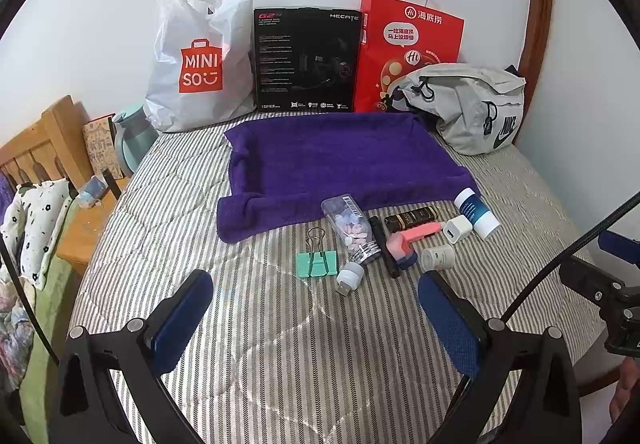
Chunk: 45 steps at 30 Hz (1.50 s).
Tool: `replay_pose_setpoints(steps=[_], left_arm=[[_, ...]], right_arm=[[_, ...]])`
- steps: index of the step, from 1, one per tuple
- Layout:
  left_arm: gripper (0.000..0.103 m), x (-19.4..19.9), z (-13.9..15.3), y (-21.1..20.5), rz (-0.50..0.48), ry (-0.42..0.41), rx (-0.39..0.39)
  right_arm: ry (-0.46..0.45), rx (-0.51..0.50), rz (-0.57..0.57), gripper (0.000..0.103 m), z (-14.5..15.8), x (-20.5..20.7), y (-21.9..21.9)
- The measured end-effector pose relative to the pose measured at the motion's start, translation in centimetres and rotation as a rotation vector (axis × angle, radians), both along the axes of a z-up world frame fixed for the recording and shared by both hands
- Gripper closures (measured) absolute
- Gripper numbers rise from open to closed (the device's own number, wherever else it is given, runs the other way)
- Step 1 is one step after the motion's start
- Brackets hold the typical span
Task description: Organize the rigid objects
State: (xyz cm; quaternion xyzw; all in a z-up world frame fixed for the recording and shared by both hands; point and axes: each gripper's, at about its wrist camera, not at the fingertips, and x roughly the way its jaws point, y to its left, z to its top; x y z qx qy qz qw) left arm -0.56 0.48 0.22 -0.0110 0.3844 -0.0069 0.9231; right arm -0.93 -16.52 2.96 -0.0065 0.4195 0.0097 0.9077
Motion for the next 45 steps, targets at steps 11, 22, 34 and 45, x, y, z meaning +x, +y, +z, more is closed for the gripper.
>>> replay_pose_setpoints(steps=[11,22,34,45], left_arm=[[0.0,-0.09,-0.04,-0.08,0.002,0.002,-0.001],[0.0,0.22,0.01,-0.43,-0.004,0.012,-0.003],[0.0,0.37,0.23,-0.54,-0.005,0.019,-0.008],[0.0,0.73,0.11,-0.58,-0.003,0.03,0.003]], right_arm=[[0.002,0.0,0.002,0.0,-0.07,0.12,0.04],[0.006,0.002,-0.002,0.0,-0.25,0.29,-0.35],[0.011,0.007,0.002,0.0,-0.37,0.37,-0.4],[0.013,0.01,0.002,0.0,-0.36,0.4,-0.58]])
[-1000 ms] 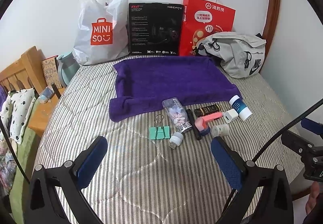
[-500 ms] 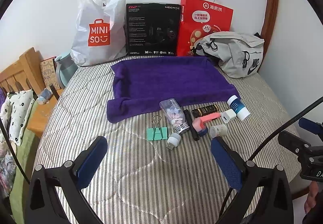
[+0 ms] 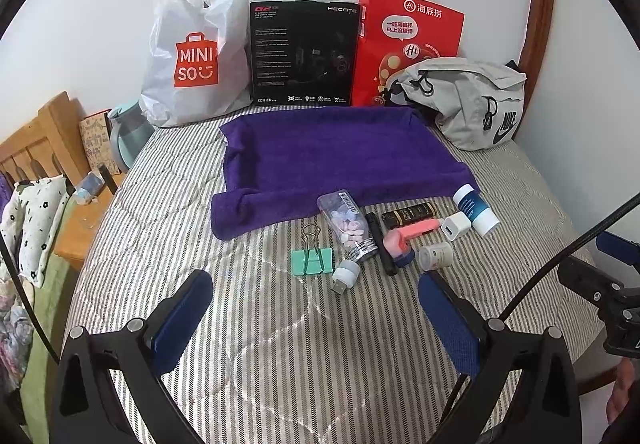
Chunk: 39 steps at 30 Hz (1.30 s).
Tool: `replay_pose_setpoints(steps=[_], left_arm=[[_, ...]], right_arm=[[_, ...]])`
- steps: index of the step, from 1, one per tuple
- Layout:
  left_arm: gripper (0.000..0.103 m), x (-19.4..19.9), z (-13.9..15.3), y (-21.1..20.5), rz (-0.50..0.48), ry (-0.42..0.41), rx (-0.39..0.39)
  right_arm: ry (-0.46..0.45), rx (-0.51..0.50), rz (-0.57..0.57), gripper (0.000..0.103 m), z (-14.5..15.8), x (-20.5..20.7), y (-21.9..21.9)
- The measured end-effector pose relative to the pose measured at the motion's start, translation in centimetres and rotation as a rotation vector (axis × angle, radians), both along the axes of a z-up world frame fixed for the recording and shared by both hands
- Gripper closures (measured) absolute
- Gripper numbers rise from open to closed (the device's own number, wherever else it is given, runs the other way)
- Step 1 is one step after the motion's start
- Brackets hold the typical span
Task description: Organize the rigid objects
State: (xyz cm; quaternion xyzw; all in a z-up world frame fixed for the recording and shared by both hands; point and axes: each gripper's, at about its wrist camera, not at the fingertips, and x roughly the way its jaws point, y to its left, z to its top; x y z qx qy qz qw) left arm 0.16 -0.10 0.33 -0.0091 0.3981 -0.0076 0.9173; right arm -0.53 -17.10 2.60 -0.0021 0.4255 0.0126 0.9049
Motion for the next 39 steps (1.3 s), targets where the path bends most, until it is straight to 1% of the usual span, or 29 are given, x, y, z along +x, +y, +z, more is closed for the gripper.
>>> replay_pose_setpoints(steps=[15,28,32,36,39], left_arm=[[0.0,0.0,0.1,-0.4,0.002,0.005,0.016],[0.0,0.9,-0.2,-0.3,0.0,0.016,0.02],[0.0,1.9,-1.3,0.3,0.006,0.037,0.022],[0.0,3.2,-3.0,1.2,0.016,0.073,-0.016],[0.0,4.7,-5.0,1.8,0.044,0.122,-0.029]], right_arm=[[0.002,-0.002,-0.004,0.0,-0.1,0.0,-0.1],[0.032,-0.001,-0.009,0.0,-1.0,1.2,-0.6],[0.051,-0.002,-0.01,0.0,-1.7,2.0,-0.9],[0.075,-0.012,-0.008,0.0,-2.9,3.1,-1.1],[0.096,-0.022,-0.004,0.0,-3.9,3.7,-1.2]])
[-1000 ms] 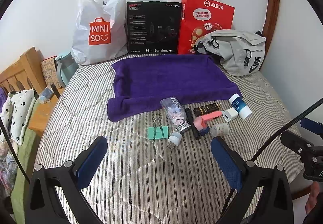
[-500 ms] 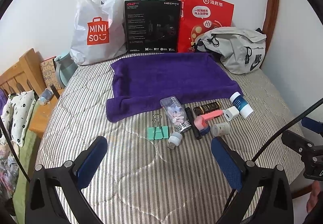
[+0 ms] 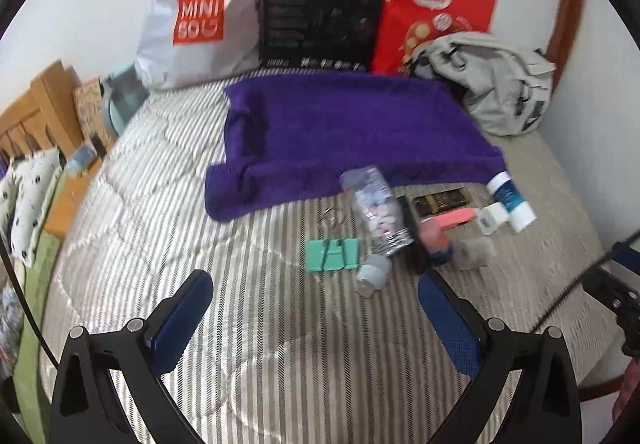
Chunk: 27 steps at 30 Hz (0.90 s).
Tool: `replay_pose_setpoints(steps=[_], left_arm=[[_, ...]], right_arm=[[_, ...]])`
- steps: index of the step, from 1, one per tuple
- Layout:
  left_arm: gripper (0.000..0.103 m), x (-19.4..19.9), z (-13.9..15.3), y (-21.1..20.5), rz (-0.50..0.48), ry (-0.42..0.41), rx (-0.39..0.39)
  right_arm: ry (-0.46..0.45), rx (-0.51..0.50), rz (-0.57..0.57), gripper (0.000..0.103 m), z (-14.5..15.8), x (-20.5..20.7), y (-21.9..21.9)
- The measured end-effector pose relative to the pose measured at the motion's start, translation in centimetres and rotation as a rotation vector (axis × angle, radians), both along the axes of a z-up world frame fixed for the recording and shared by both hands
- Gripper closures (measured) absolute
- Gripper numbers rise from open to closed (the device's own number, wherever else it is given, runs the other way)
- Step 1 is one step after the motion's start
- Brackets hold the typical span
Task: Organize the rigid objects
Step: 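Grasp the green binder clip with the left tool while the right tool grasps the blue-white tube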
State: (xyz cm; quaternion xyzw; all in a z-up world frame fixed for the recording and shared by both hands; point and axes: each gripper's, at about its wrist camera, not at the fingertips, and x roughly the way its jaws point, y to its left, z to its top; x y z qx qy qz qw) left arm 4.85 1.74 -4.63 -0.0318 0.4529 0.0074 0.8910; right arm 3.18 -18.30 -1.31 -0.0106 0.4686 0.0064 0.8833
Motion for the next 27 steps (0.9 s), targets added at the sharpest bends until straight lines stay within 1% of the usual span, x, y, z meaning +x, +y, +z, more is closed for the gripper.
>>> replay_pose_setpoints(steps=[5,7,10,15,17,20,22,27], left_arm=[[0.0,1.9,-2.8,0.0,0.011,0.049,0.029],[0.0,2.9,-3.5,0.0,0.012,0.068,0.024],[0.0,4.2,-4.0,-0.1,0.008,0.078,0.004],[0.001,6.2,-5.4,0.0,0.025,0.111,0.023],[0.004,6.5,-5.9,0.2,0.024,0.124,0.024],[0.006,6.8,-6.9,0.6,0.019,0.145,0.045],[0.007,6.5,-6.9,1.1,0.016,0.137,0.054],[0.013,6.1,-6.9,1.4,0.009,0.133,0.058]], right_arm=[[0.037,-0.001,0.007,0.0,-1.5,1.2,-0.3],[0.05,-0.002,0.005,0.0,-2.0,1.7,-0.4],[0.066,0.007,0.004,0.0,-2.6,2.3,-0.7],[0.082,0.007,0.016,0.0,-3.3,3.2,-0.7],[0.09,0.007,0.018,0.0,-3.7,3.5,-0.7],[0.096,0.009,0.02,0.0,-4.0,4.2,-0.9],[0.094,0.005,0.019,0.0,-4.2,4.6,-1.2],[0.088,0.008,-0.018,0.0,-4.7,5.8,-3.0]])
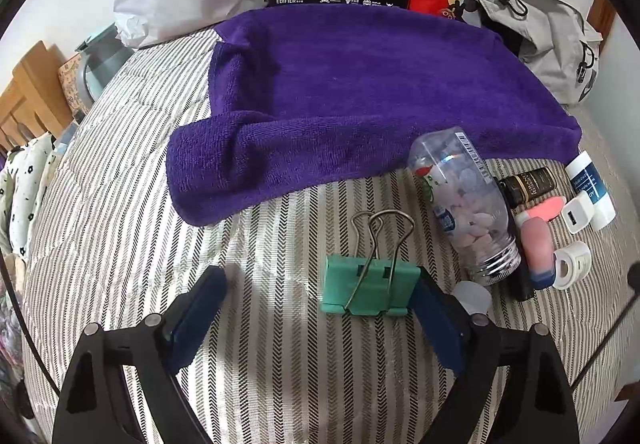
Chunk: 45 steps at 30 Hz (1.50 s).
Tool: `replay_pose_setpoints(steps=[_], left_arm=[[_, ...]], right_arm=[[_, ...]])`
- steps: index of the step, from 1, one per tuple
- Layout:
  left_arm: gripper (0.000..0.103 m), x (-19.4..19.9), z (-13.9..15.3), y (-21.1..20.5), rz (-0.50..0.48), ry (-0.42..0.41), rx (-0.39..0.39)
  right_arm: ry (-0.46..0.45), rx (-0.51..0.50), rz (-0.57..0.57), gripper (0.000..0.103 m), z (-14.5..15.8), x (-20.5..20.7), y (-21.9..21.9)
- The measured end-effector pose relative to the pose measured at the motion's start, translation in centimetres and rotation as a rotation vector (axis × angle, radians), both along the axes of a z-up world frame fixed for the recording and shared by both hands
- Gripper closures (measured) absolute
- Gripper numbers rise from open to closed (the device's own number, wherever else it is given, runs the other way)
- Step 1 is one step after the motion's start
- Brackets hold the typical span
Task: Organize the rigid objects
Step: 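Grasp the green binder clip with the left tool while the right tool grasps the blue-white tube, then place the binder clip on the purple towel with the left tool while the right tool places the tube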
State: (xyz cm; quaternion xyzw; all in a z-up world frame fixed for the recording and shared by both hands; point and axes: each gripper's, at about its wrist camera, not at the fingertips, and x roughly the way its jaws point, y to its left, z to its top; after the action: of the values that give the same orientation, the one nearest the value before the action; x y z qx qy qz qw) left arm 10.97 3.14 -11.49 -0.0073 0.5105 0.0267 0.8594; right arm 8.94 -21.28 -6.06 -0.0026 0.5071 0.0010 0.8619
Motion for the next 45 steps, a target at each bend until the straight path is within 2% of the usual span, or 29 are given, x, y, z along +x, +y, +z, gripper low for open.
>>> replay_pose_setpoints(steps=[3,5,7,9,13,16,19,23,27,33,39,45], left_arm=[[0.033,-0.4,0.3,-0.5,-0.026,-0.03,0.001],[0.056,-0.7,0.5,-1.2,-0.063,-0.054,0.007],[0.063,-0.8,0.6,-1.9,-0.093,-0.064,0.013],[0.063,-0.9,0.6,-2.1,-0.098,-0.071,0.027],[0.063,-0.9,0.5,-1.8,-0.096,-0.076,0.006],[0.063,-0.6,0.4,-1.9,-0.101,-0.085,0.007],[0.063,-1.0,0.4,-1.8,-0.104,-0.087,0.005],[0.063,-0.9,0.5,-1.8,-0.107,-0.083,0.004],[0.063,-0.8,0.5,-1.7,-0.115,-0.086,-0.001],[0.063,-0.6,0.4,-1.7,-0.117,-0.099,-0.005],[0.063,-0.7,0.6,-0.9,-0.122,-0.083,-0.044],[0.063,-0.7,1.8,0.9,-0.092,-0.066,-0.054]], right_arm=[[0.001,0.004,-0.013,0.0,-0.5,0.9,-1.2],[-0.014,0.008,-0.018,0.0,-0.6,1.6,-1.8],[-0.025,0.014,-0.03,0.0,-0.7,2.5,-2.4],[-0.044,0.034,-0.032,0.001,-0.8,3.5,-3.0],[-0.053,0.047,-0.016,0.004,-1.2,5.7,-3.1],[-0.037,0.036,-0.004,0.021,-2.2,7.0,-2.7],[0.015,0.07,0.026,0.025,-3.6,7.8,-2.6],[0.005,0.029,0.025,0.025,-3.6,7.6,-3.0],[0.011,-0.015,0.025,0.034,-4.0,8.1,-3.2],[0.001,-0.006,0.07,0.067,-3.6,7.4,-2.7],[0.058,0.064,0.059,0.067,-3.1,7.0,-3.7],[0.065,0.105,0.036,0.067,-1.1,6.3,-4.7]])
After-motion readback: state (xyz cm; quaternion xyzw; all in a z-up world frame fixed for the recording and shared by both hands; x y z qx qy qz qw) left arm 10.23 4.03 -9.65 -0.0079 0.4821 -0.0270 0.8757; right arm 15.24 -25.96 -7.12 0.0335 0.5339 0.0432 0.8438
